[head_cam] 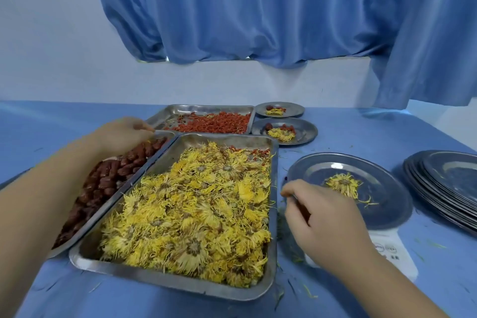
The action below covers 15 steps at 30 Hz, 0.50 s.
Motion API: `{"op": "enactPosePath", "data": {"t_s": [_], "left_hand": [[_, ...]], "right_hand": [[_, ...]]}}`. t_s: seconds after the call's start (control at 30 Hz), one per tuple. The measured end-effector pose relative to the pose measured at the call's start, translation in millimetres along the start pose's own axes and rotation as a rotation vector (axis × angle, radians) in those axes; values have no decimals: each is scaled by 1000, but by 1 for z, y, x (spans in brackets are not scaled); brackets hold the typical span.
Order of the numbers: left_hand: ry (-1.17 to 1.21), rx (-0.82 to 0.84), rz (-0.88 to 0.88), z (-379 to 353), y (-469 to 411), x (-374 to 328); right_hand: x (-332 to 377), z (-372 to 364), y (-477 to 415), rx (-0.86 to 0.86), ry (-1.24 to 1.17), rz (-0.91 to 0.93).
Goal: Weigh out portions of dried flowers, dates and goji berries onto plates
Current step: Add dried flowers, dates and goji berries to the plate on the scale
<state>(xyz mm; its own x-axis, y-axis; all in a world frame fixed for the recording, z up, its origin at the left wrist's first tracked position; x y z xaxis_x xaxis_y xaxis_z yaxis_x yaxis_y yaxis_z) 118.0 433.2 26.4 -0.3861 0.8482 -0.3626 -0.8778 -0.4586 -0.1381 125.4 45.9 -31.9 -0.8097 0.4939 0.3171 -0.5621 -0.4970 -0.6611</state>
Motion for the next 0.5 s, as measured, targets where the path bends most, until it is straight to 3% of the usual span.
{"op": "enactPosePath", "data": {"t_s": [0.27, 0.5], "left_hand": [[-326, 108, -40, -33, -25, 46], [-412, 163, 25, -50, -42, 49]], "right_hand": [[3, -5, 7, -39, -26, -7], [-1, -1, 9, -87, -53, -5]]}}
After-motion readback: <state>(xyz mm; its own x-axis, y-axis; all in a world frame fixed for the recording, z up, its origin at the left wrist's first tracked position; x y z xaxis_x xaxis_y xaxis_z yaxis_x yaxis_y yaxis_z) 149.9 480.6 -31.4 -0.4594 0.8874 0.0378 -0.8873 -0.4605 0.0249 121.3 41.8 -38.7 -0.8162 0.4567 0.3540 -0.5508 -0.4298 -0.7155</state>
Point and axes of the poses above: each hand's wrist, its own y-axis away from the middle knuckle, its own z-axis out of the back of the hand, x = y × z, the point moved 2 cm from there along -y, towards the middle knuckle, and after that the axes turned 5 degrees about -y, right-handed, at the moved point
